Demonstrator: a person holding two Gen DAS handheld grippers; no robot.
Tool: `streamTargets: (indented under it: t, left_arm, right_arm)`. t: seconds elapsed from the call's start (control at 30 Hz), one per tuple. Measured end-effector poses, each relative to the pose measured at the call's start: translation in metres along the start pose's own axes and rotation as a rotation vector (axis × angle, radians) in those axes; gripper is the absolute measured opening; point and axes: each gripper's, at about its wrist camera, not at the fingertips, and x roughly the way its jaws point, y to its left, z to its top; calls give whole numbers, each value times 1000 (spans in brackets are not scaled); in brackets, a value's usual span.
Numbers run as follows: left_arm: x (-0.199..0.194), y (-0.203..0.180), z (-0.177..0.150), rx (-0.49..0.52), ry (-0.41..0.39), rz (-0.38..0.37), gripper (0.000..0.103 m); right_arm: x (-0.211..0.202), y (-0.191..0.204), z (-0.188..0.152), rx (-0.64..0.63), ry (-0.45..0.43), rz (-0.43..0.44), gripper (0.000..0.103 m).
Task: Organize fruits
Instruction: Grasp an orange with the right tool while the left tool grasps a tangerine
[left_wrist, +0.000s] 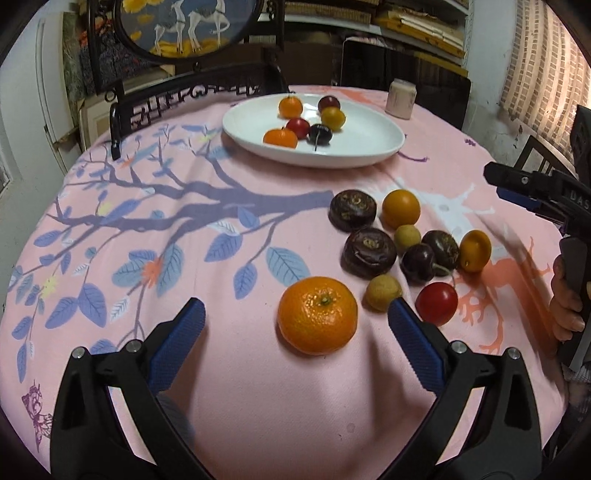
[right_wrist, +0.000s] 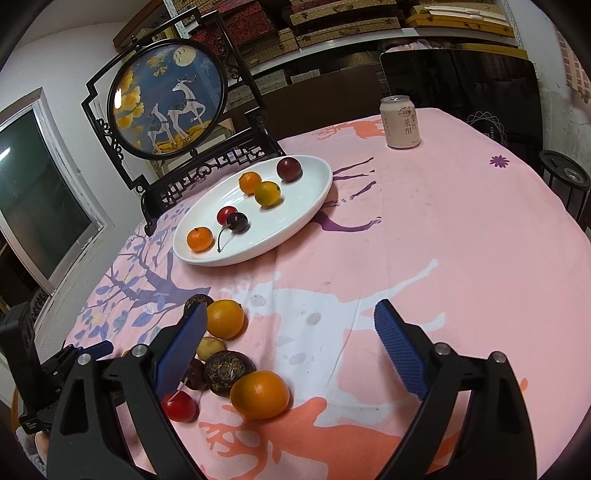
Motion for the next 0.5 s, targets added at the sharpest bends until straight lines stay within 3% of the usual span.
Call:
streamTargets:
  t: [0.1, 0.17, 0.23, 0.3, 0.5]
  left_arm:
    - [5, 4, -1, -23, 26, -11, 100]
    - [8, 3, 0, -22, 41, -21, 91]
    - [9, 1, -1, -9, 51, -36, 62]
    - [12, -2, -1, 1, 64, -84, 48]
    - [10, 0, -1, -12, 56, -95, 45]
  right_arm:
    - [1, 1, 0, -3, 5, -2, 92]
    - [1, 1, -1, -6, 7, -2, 92]
    - [1, 1, -1, -8, 7, -2, 92]
    - [2, 2, -1, -14, 13, -1, 92]
    - [1, 9, -13, -67, 60, -21, 92]
